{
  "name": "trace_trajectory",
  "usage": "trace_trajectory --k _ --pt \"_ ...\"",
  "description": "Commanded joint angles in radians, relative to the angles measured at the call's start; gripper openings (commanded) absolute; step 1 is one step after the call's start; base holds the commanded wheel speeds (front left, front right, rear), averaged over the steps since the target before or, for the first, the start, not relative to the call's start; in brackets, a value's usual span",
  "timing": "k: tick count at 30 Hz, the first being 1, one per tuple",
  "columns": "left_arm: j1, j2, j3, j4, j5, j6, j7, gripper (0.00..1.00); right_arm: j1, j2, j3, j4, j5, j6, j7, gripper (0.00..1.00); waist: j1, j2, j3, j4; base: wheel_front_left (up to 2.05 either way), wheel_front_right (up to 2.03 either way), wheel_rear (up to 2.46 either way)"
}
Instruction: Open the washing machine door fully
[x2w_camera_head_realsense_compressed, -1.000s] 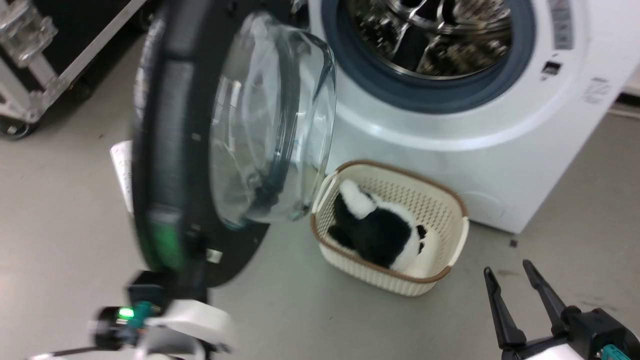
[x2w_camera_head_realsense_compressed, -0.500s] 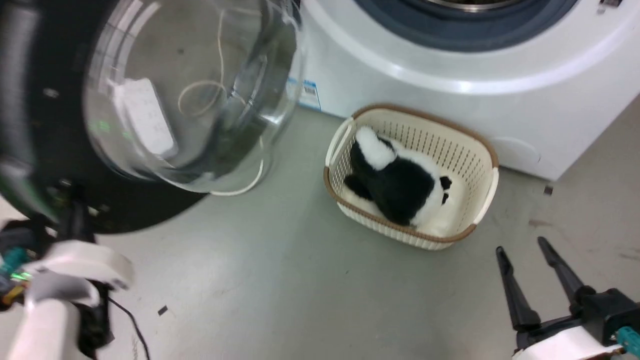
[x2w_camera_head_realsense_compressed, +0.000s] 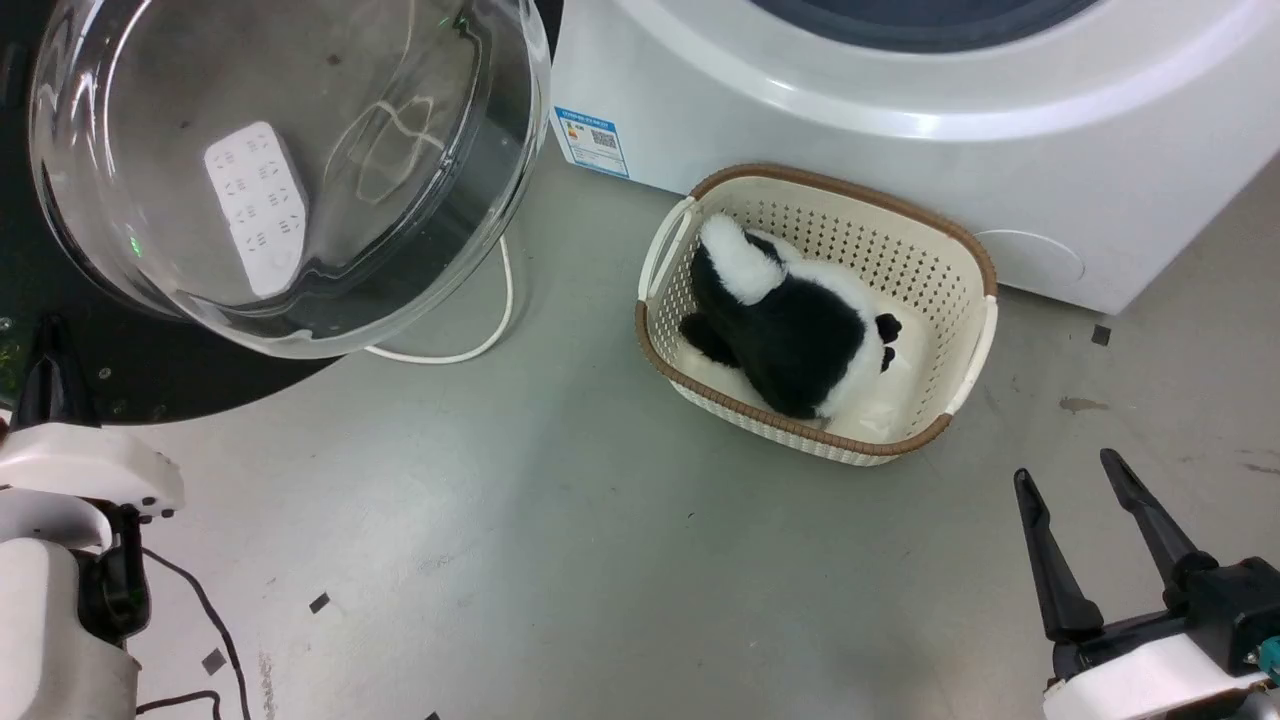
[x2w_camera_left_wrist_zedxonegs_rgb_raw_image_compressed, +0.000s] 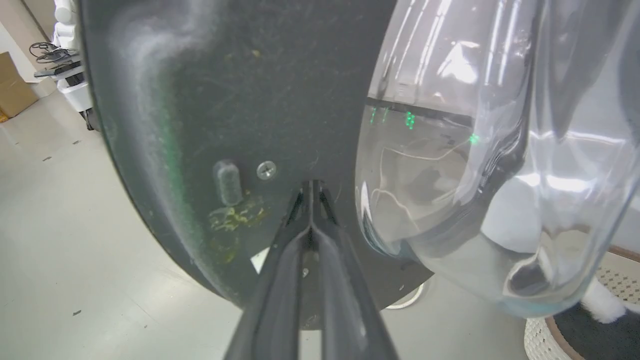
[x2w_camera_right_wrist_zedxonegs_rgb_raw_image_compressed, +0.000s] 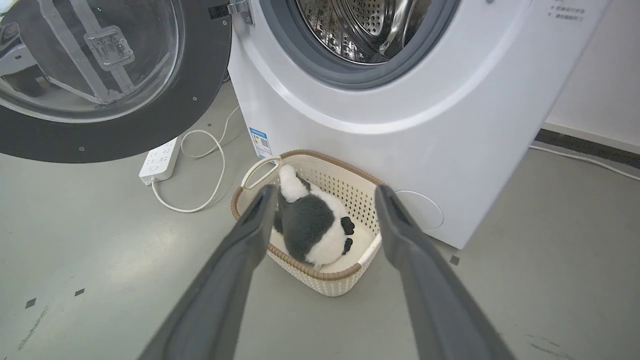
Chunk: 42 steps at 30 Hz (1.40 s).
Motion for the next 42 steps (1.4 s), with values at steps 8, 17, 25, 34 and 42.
trace_trajectory --k 8,17,25,34,42 --pt "0.022 -0.038 -0.021 -0.058 0.037 -0.006 -0.059 0.0 -0.023 0.015 -0.028 0.019 -0.007 0.001 -0.039 1.0 -0.0001 0.0 -0.075 -0.027 0.0 0.0 0.0" --pt "0.169 -0.134 -0.108 -0.295 0.12 -0.015 -0.064 0.0 -0.033 0.062 -0.067 0.06 -0.032 0.001 -0.102 1.0 -0.0001 0.0 -0.209 -0.112 0.0 0.0 0.0" --pt "0.301 -0.2 -0.203 -0.394 0.161 -0.005 -0.064 0.0 -0.007 0.081 -0.099 0.07 -0.049 0.001 -0.135 1.0 -0.0001 0.0 -0.296 -0.207 0.0 0.0 0.0" --pt "0.43 -0.248 -0.263 -0.42 0.175 0.021 -0.061 0.0 0.053 0.082 -0.078 0.102 -0.016 0.001 -0.143 1.0 -0.0001 0.0 -0.346 -0.28 0.0 0.0 0.0" --pt "0.487 -0.273 -0.302 -0.41 0.197 0.028 -0.064 1.0 0.076 0.082 -0.069 0.127 0.003 0.001 -0.147 1.0 -0.0001 0.0 -0.354 -0.301 0.0 0.0 0.0"
